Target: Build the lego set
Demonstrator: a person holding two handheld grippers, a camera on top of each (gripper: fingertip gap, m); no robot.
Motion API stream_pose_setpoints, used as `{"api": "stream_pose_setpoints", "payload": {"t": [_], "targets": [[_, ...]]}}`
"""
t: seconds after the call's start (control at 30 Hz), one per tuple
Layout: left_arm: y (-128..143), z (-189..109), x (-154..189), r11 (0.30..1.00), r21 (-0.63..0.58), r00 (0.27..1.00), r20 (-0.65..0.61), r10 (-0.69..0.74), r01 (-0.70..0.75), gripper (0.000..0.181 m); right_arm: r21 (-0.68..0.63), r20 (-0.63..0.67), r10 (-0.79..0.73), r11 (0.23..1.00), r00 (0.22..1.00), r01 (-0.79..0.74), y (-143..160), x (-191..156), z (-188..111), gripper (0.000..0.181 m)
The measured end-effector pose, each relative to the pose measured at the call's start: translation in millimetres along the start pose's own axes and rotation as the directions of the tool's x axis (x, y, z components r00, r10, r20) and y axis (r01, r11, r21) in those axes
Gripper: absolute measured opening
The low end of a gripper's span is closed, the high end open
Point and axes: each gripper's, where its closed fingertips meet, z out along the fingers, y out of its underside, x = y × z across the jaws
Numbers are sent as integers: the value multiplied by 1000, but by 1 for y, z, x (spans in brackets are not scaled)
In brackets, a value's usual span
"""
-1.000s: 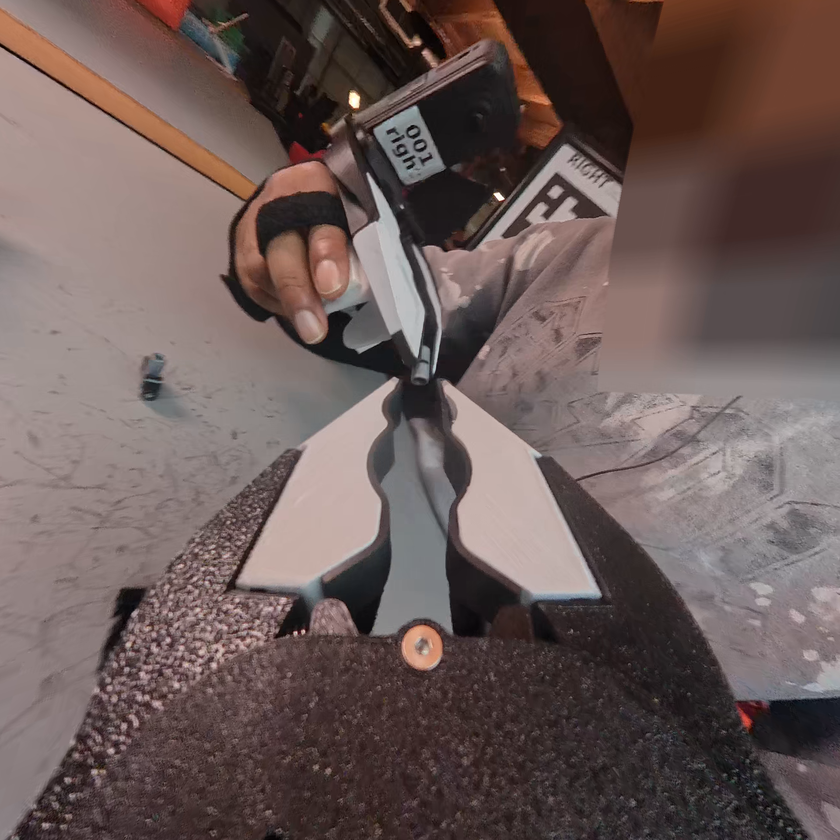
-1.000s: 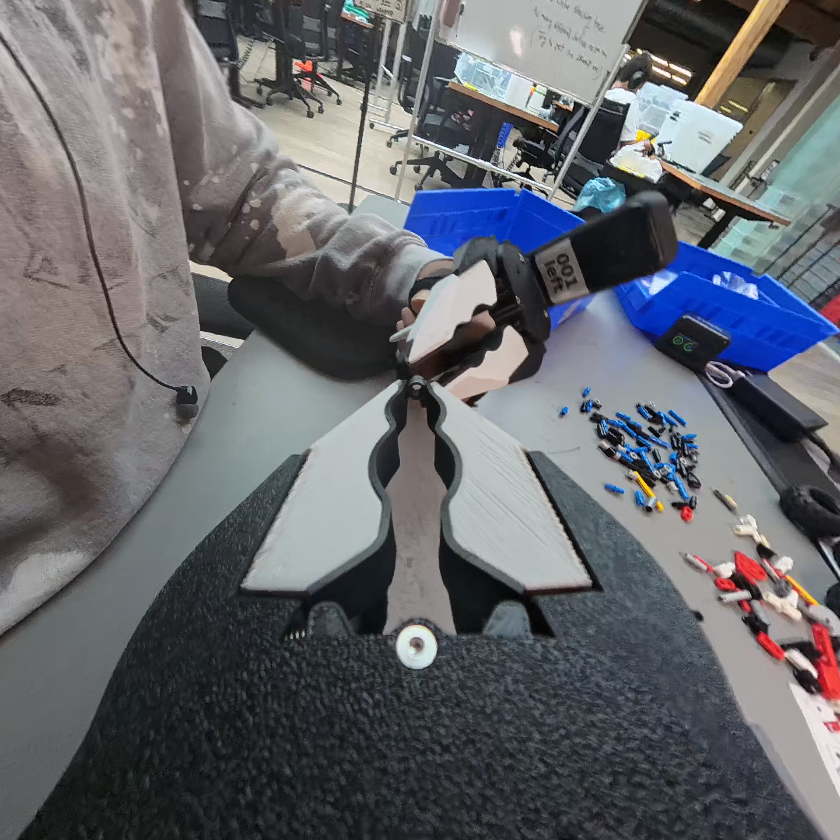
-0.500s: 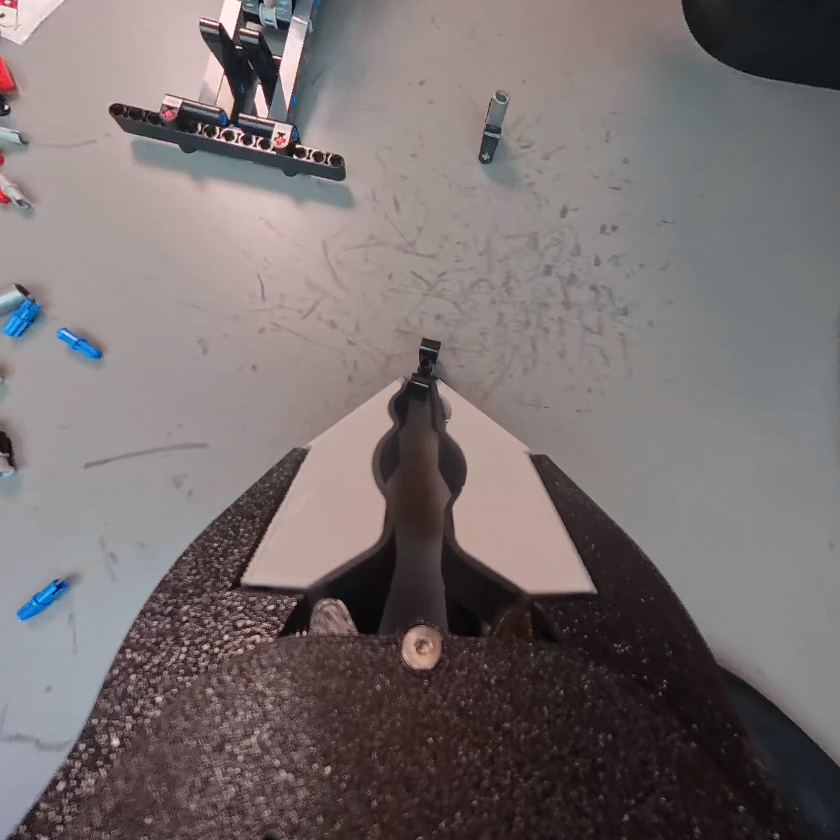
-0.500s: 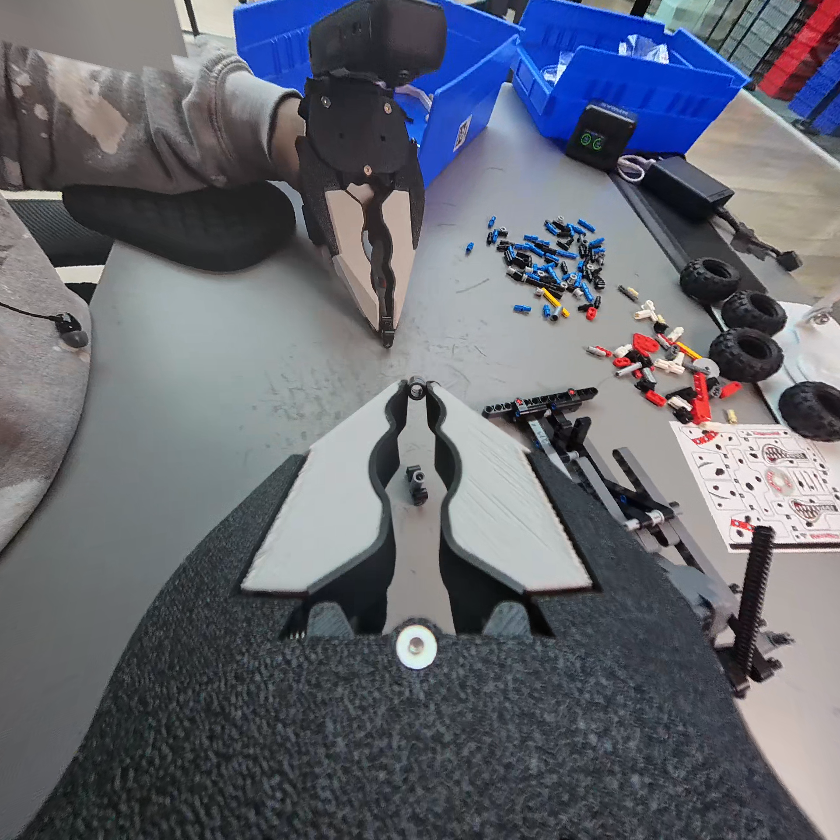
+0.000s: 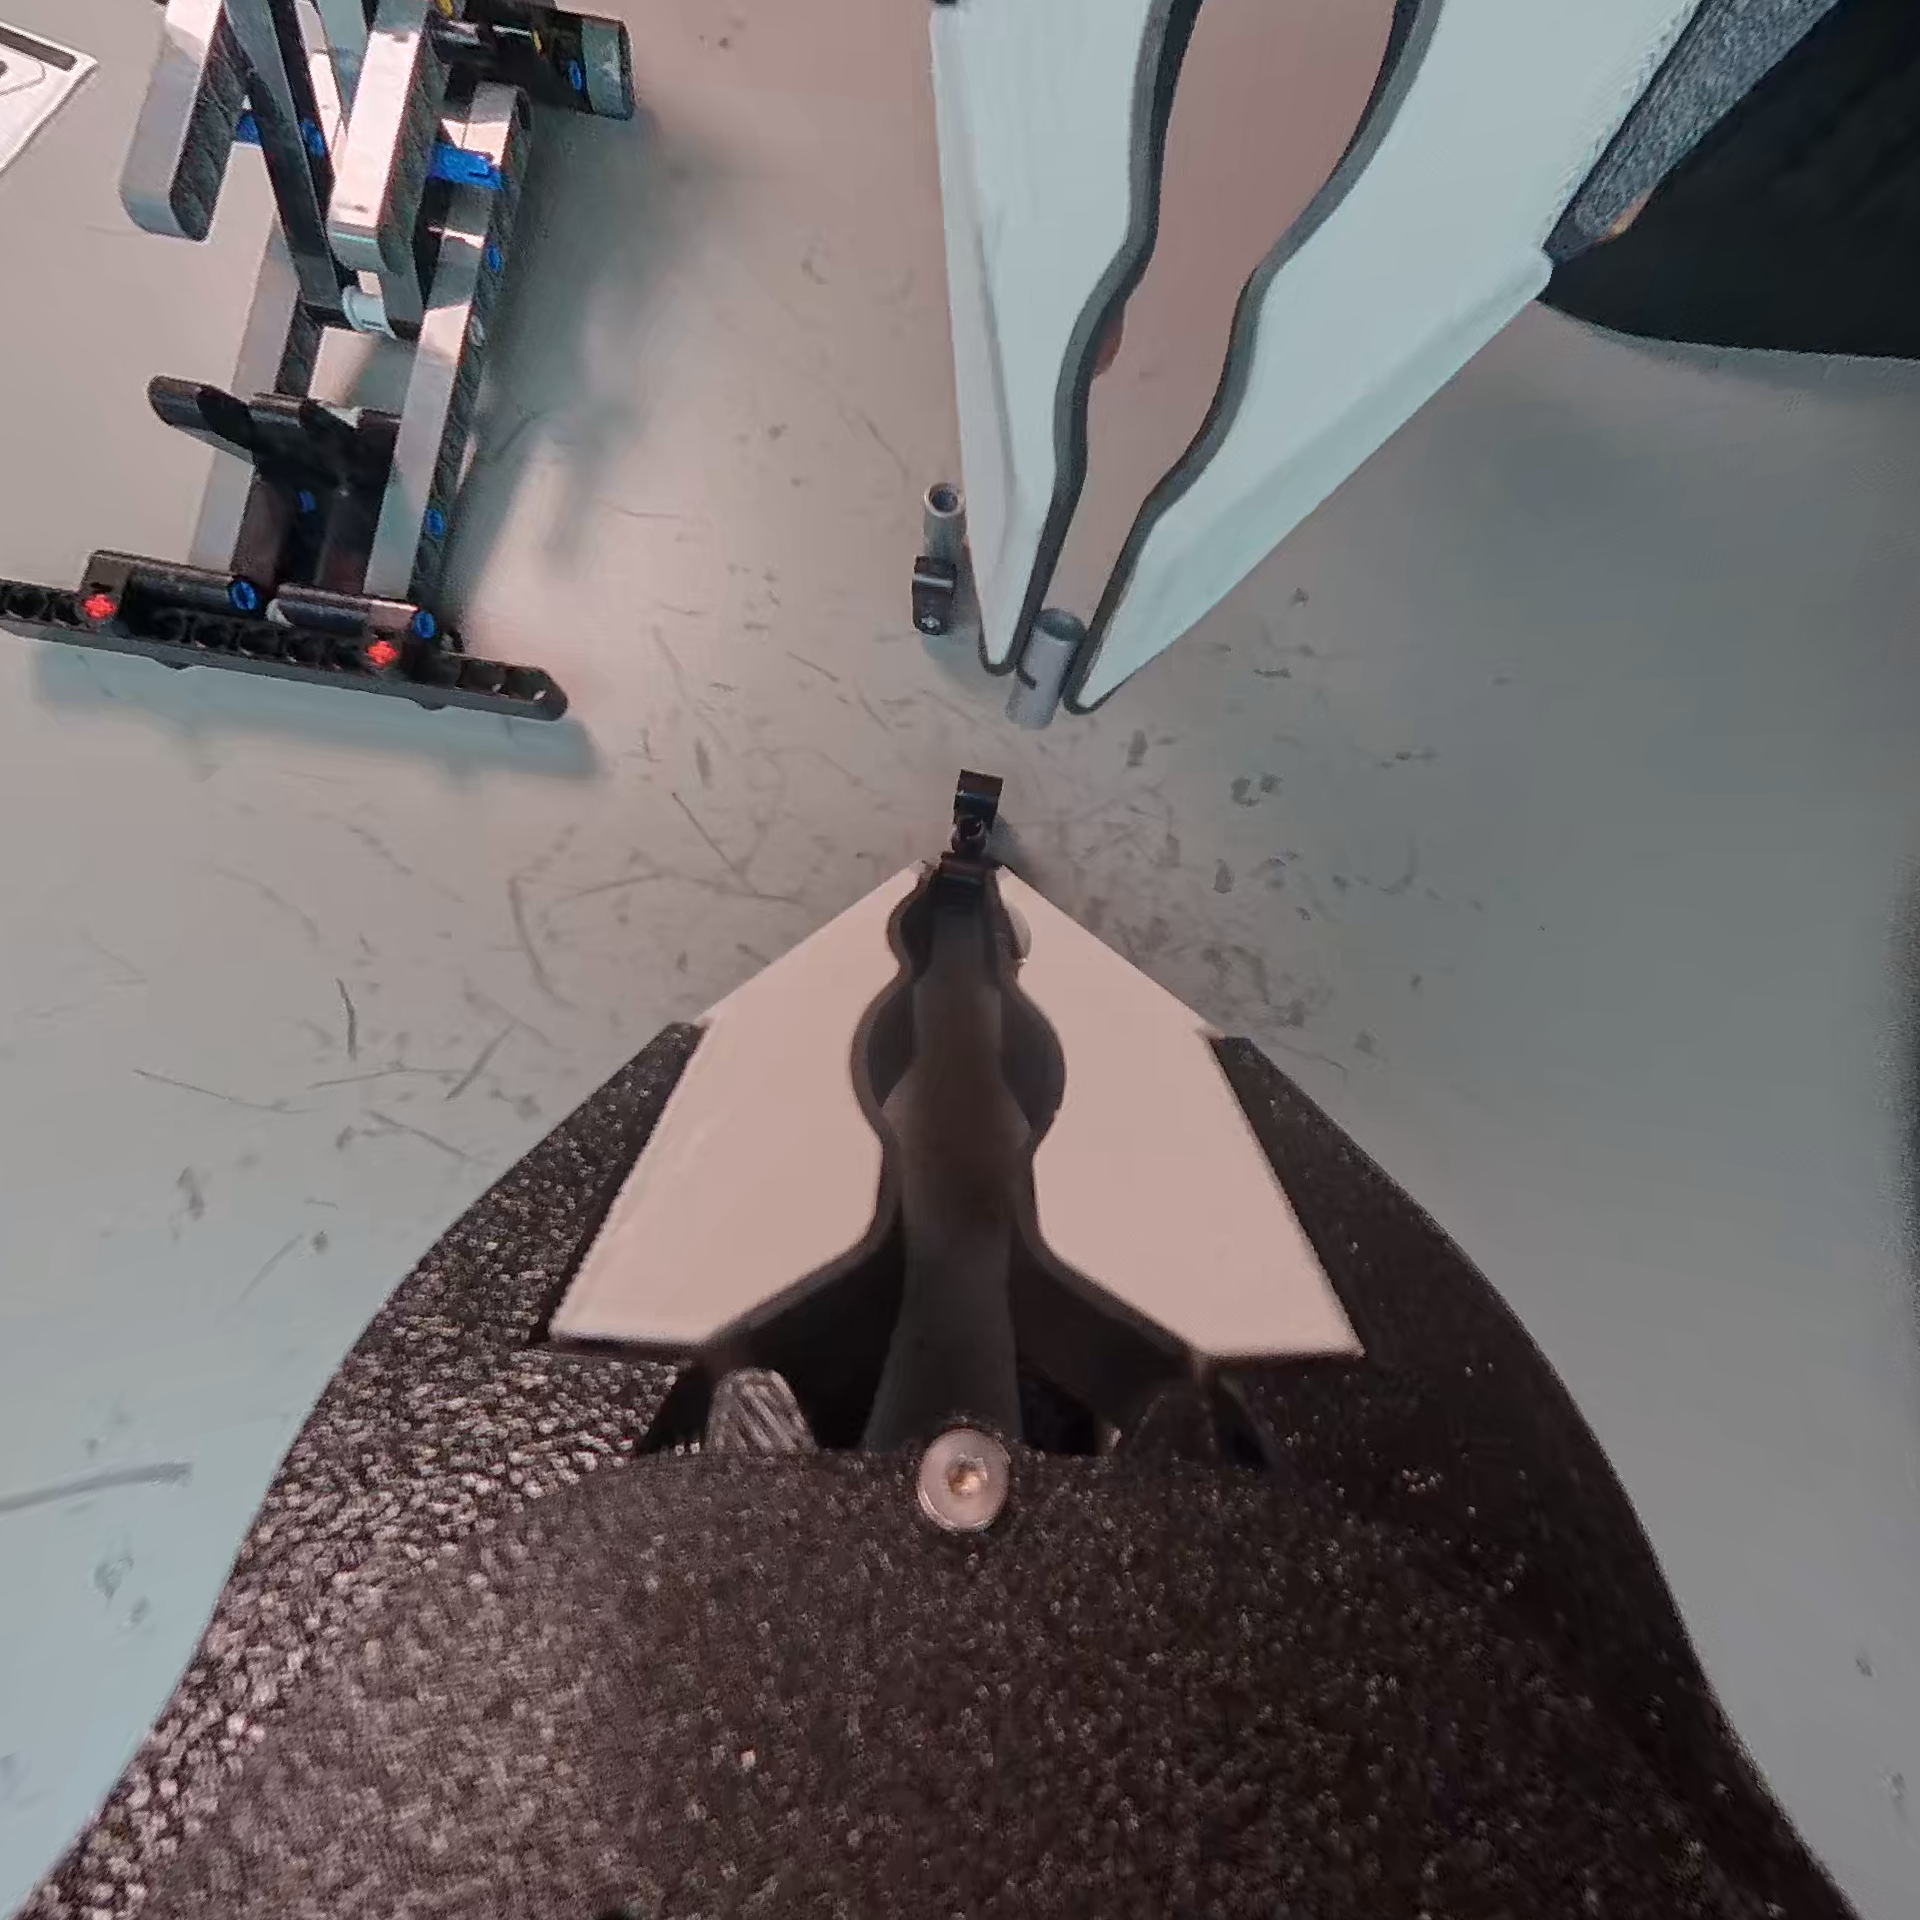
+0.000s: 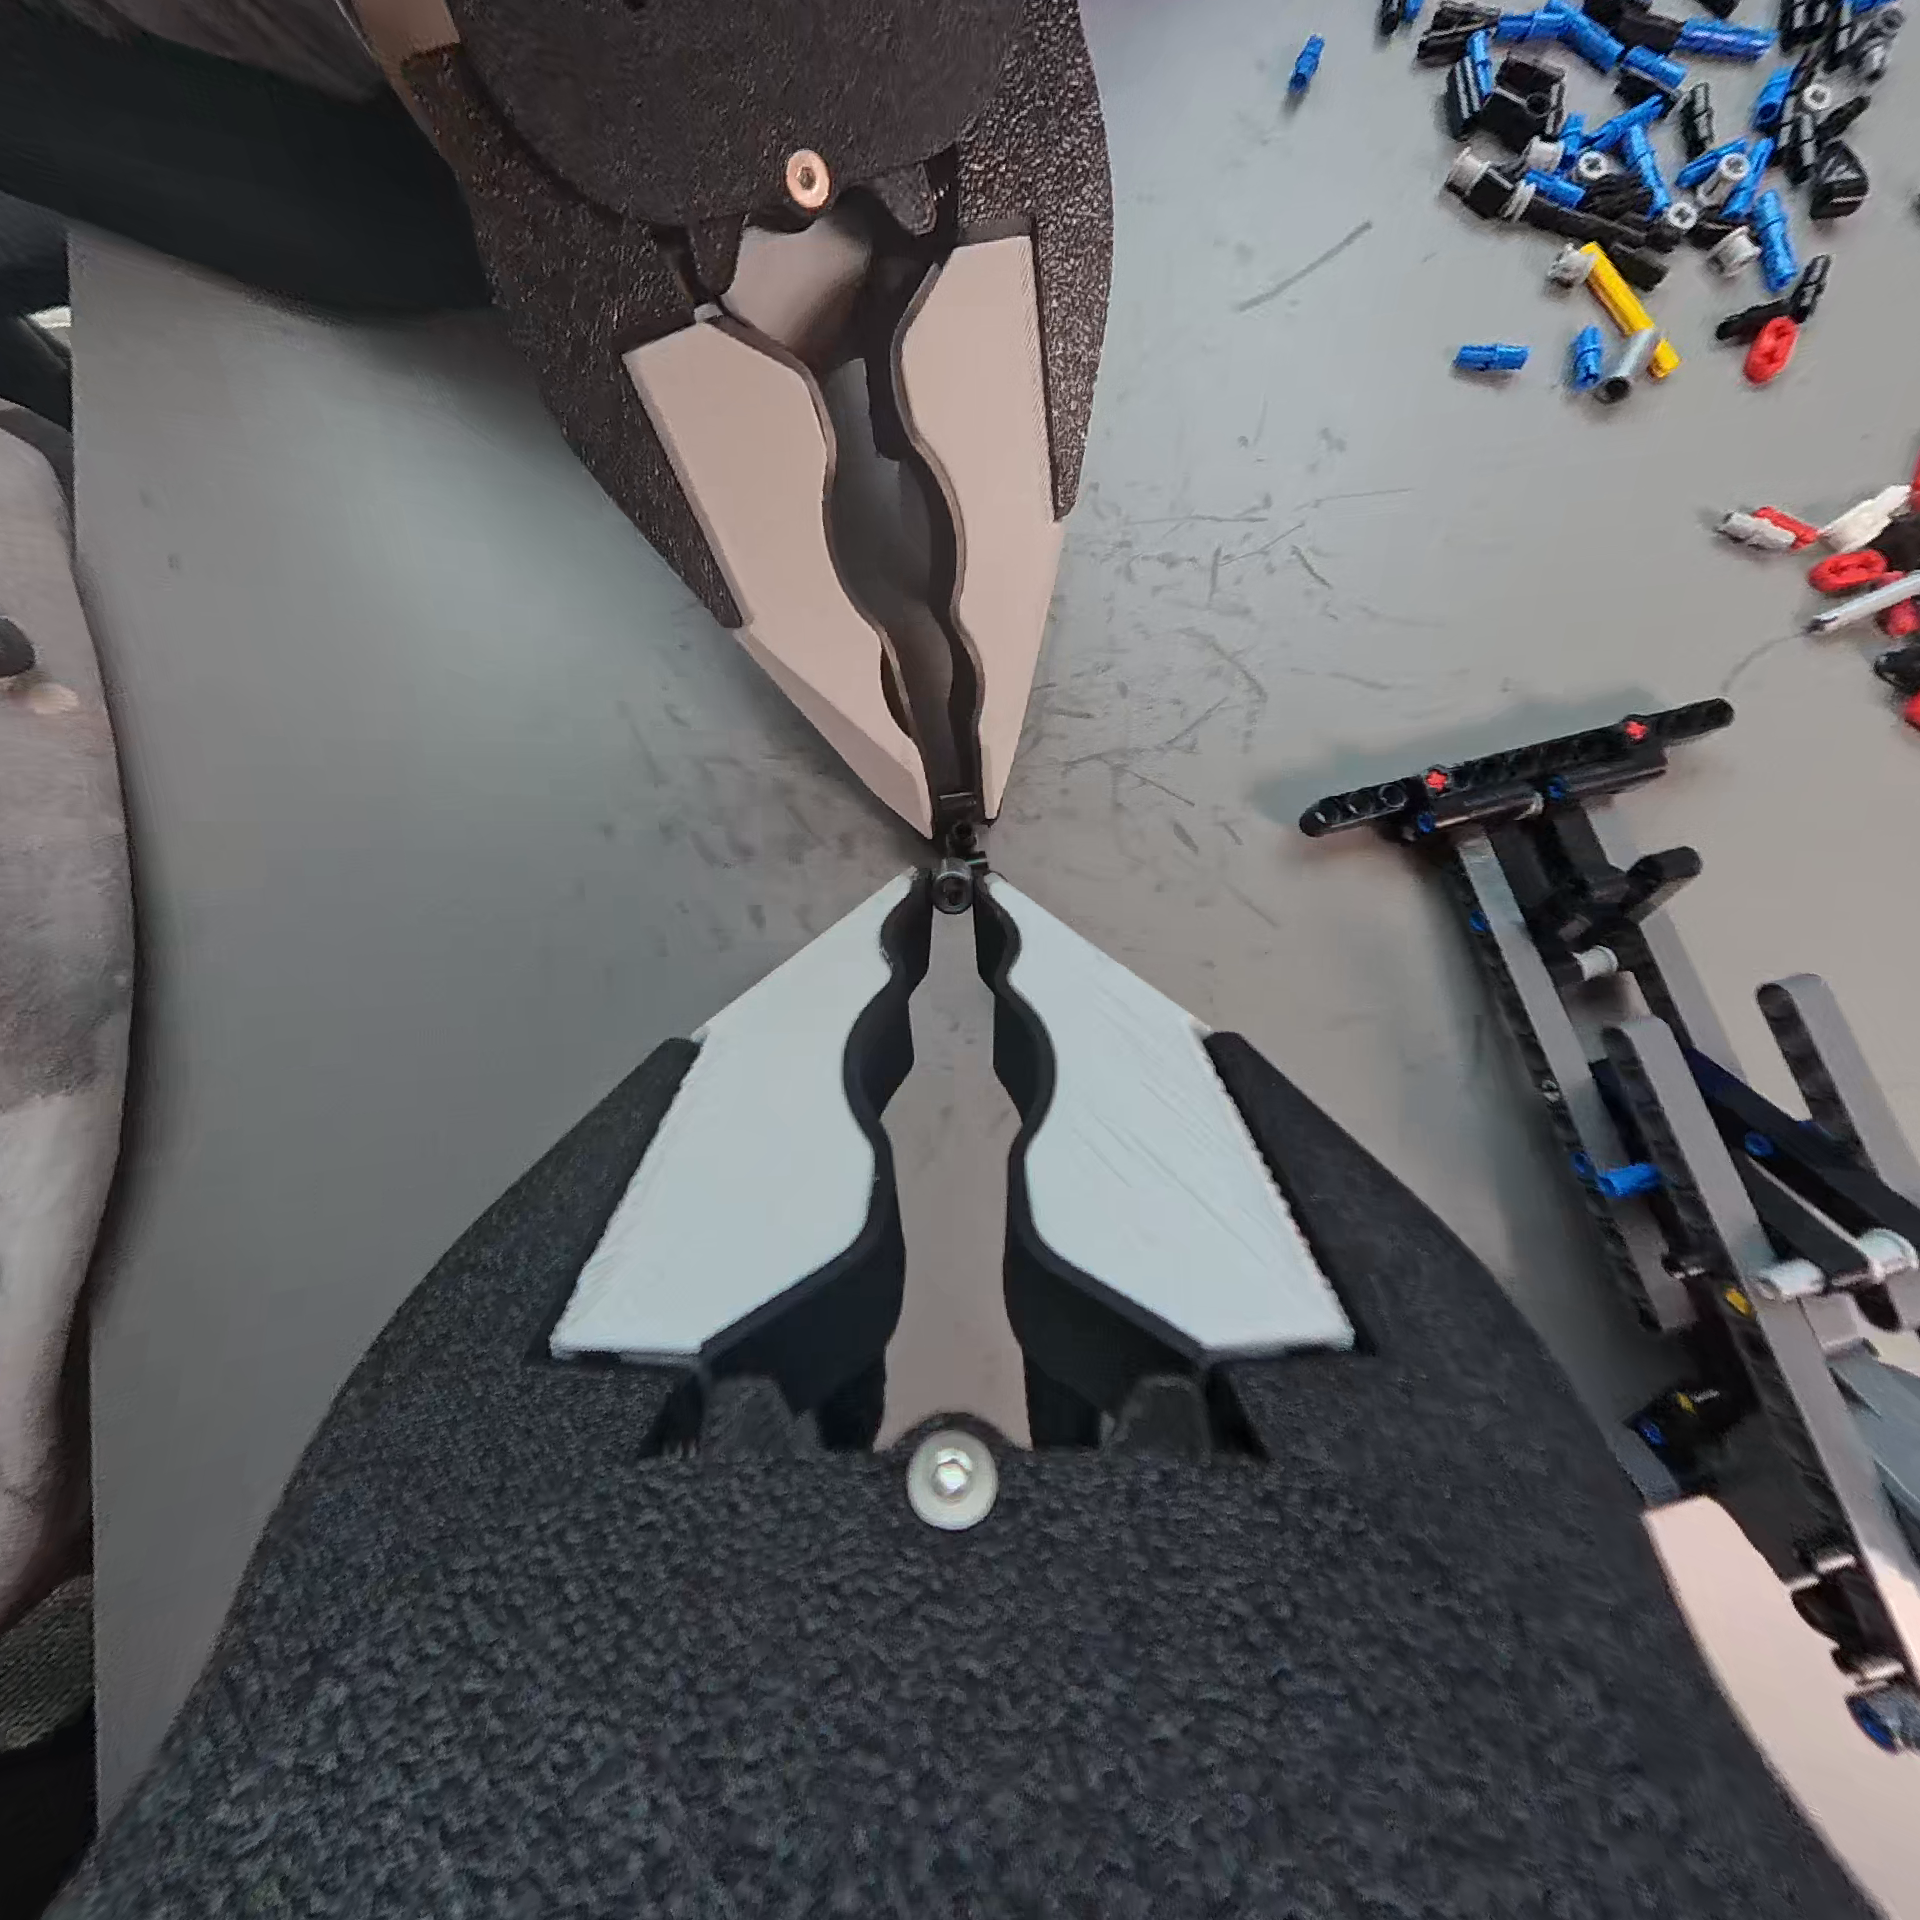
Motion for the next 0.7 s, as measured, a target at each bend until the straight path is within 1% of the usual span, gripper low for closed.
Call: {"api": "stream_pose_setpoints", "payload": {"t": [0.17, 0.33, 0.47, 0.7], "targets": [[0, 0, 1, 1000, 5, 1000, 5, -5, 5, 11, -78, 14, -1, 997, 1000, 2, -3, 1, 14, 7], [3, -2, 2, 1000, 6, 1000, 19, 11, -11, 11, -129, 24, -25, 991, 999, 28, -2, -3, 24, 7], [4, -3, 3, 1000, 6, 1000, 18, 7, -7, 10, -169, -6, -51, 984, 999, 49, -3, -1, 25, 7], [4, -3, 3, 1000, 5, 999, 27, 16, -17, 10, -216, -1, -67, 974, 998, 65, -2, 1, 26, 7]]}}
